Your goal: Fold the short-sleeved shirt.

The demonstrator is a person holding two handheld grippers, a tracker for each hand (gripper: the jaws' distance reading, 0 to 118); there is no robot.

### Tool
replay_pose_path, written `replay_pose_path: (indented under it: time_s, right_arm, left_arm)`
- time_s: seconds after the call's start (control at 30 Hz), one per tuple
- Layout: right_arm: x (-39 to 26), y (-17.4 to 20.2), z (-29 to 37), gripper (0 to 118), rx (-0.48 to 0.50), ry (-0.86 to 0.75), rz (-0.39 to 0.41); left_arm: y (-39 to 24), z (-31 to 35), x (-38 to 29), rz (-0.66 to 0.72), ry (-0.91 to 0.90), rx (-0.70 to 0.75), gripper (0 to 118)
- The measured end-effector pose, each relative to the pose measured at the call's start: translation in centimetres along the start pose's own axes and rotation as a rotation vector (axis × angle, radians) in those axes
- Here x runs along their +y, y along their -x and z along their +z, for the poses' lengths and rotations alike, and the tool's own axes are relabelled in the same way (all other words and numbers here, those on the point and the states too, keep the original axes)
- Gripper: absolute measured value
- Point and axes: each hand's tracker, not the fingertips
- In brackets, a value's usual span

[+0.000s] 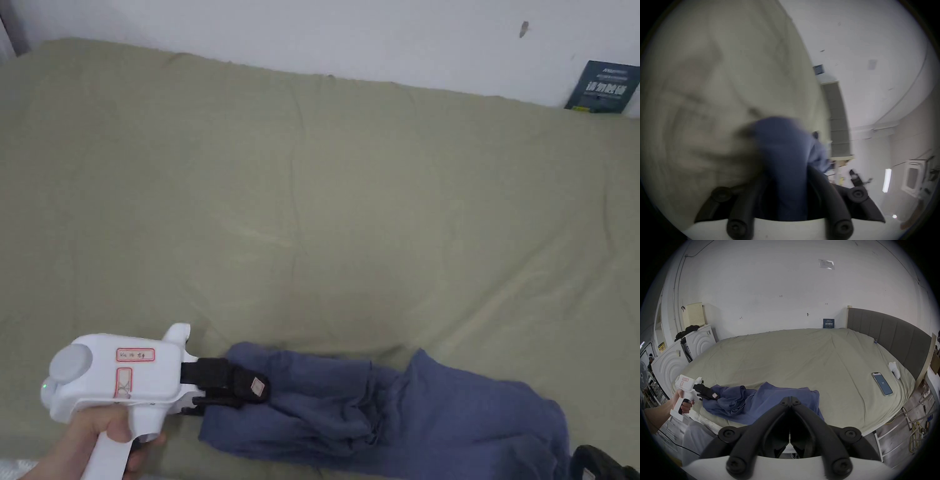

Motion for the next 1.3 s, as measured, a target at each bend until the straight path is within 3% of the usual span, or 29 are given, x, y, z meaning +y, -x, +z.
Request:
replay_pose_path:
  time_s: [0.17,0.3,0.43,0.47,0.57,0.67,0.8,0.93,1.2,1.23,1.27,1.3]
  right_arm:
    - [-0.2,-0.3,0.7,0,0.018,-0.023,-0.013]
    - [0.1,-0.8,1.4,0,0.038,-0.064,-0.034]
    - [0.3,-1.1,1.4,0,0.017,-0.093,-0.014]
    - [0.3,-1.3,1.4,0,0.013,-0.1,-0.02]
    - [0.6,-1.8,1.6,0,0.009,-0.11,-0.018]
    - [0.7,-1.8,1.9,0,-0.051,-0.149,0.027]
    - [0.8,-2.2,2.9,0,-0.069,-0.177,0.027]
    - [0.4,-2.8,3.5,0,-0.086,-0.191,0.039]
    - [-0.3,-4.7,3.8,0,-0.106,-0.183,-0.014]
    - [-0.3,-4.8,3.9,0,-0.107,-0.18,-0.022]
    - [-0.4,-5.0,3.9,0,-0.109,-0.177,-0.029]
    - [-0.5,-5.1,4.0,0,-0.111,-0.175,-0.032]
  left_arm:
    - [-2.7,3.4,-0.5,-0.05,-0.086,0.102,11]
    - [-5.6,8.2,-0.3,-0.13,-0.109,0.254,11]
    - [-9.0,12.9,-0.5,-0.097,-0.184,0.416,11]
    - [-10.0,14.1,-0.4,-0.134,-0.231,0.53,11]
    - [-12.7,13.9,-1.3,-0.184,-0.27,0.63,11]
    - [-15.6,11.2,-2.3,-0.25,-0.245,0.671,11]
    - [-20.0,5.8,-3.6,-0.404,-0.187,0.822,11]
    - [-22.6,0.6,-4.2,-0.484,-0.114,0.837,11]
    - [-23.2,-14.0,-7.0,-0.606,0.051,0.921,16]
    - [-22.8,-15.6,-7.2,-0.613,0.06,0.91,25]
    - [-21.9,-17.6,-7.4,-0.634,0.112,0.906,73]
    - [-21.6,-19.2,-7.9,-0.628,0.149,0.901,112]
